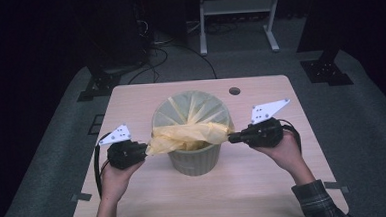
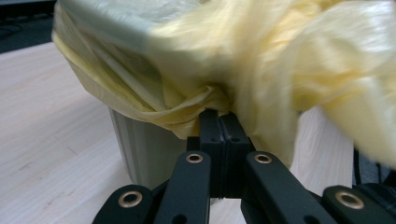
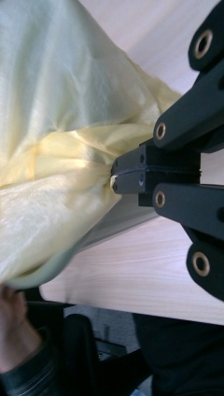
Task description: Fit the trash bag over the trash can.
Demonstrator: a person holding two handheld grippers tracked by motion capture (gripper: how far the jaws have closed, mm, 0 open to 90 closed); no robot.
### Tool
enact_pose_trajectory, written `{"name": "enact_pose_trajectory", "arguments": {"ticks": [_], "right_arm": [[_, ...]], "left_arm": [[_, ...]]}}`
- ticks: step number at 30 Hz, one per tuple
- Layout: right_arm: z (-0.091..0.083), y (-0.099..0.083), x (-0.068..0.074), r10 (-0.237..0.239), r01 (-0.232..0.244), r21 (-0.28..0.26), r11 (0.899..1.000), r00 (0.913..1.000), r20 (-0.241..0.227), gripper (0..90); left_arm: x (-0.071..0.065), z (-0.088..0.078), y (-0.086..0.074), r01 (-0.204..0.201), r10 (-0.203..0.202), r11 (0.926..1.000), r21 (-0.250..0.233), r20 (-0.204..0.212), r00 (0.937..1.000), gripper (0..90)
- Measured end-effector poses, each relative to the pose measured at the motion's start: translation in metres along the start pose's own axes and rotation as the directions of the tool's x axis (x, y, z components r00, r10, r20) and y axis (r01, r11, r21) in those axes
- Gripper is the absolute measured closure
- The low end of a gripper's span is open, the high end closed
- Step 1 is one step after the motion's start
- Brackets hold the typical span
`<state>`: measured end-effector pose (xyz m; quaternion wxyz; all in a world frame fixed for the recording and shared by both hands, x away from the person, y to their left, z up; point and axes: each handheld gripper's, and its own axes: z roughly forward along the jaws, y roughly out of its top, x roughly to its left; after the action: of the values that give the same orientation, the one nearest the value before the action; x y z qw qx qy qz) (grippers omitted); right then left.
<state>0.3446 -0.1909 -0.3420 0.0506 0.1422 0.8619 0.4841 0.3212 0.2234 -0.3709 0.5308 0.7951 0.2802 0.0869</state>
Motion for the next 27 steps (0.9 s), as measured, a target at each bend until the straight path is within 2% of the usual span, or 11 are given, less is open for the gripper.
{"name": "enact_pose_trajectory", "arguments": {"ticks": [3, 5, 7, 12, 16, 19, 20, 22, 24, 27], "right_arm": [[0.005, -0.012, -0.004, 0.031, -0.031, -0.004, 1.0, 0.9993, -0.02, 90.0], [0.006, -0.017, -0.007, 0.042, -0.042, 0.005, 0.999, 0.9987, -0.028, 90.0], [0.007, -0.021, -0.007, 0.053, -0.053, 0.013, 0.999, 0.9979, -0.036, 90.0], [0.014, -0.027, -0.003, 0.048, -0.045, 0.103, 0.994, 0.9986, -0.022, 90.0], [0.024, -0.033, -0.004, 0.053, -0.049, 0.126, 0.991, 0.9981, -0.032, 90.0], [0.027, -0.033, -0.004, 0.049, -0.046, 0.12, 0.992, 0.9985, -0.024, 90.0], [0.027, -0.031, -0.003, 0.041, -0.039, 0.119, 0.992, 0.9991, -0.014, 90.0], [0.026, -0.027, 0.002, 0.03, -0.027, 0.093, 0.995, 0.9991, -0.029, 89.9], [0.025, -0.024, 0.008, 0.017, -0.015, 0.075, 0.997, 0.9995, -0.028, 90.0], [0.031, -0.029, 0.007, 0.022, -0.018, 0.112, 0.994, 0.9993, -0.03, 90.0]], "left_arm": [[0.006, -0.007, -0.007, 0.027, -0.027, 0.9996, -0.003, -0.006, 0.9996, 90.0], [0.011, -0.014, -0.01, 0.046, -0.046, 0.9987, -0.022, 0.01, 0.9989, 90.0], [0.012, -0.019, -0.01, 0.048, -0.047, 0.9986, -0.024, 0.019, 0.9987, 90.0], [0.006, -0.024, -0.006, 0.029, -0.027, 0.9989, -0.036, 0.059, 0.9979, 90.0], [0.0, -0.02, -0.004, 0.006, -0.005, 0.9999, -0.016, 0.088, 0.9961, 90.0], [0.0, -0.017, -0.004, 0.004, -0.005, 0.9998, 0.019, 0.086, 0.9963, 90.0], [0.0, -0.014, -0.004, -0.009, 0.006, 0.9983, 0.057, 0.062, 0.9981, 90.0], [0.001, -0.006, -0.006, -0.012, 0.01, 0.9939, 0.11, 0.022, 0.9997, 90.0], [0.005, -0.003, -0.008, 0.001, -0.004, 0.9946, 0.104, 0.029, 0.9996, 90.0], [0.004, -0.004, -0.007, 0.003, -0.006, 0.9967, 0.081, 0.037, 0.9993, 90.0]]}}
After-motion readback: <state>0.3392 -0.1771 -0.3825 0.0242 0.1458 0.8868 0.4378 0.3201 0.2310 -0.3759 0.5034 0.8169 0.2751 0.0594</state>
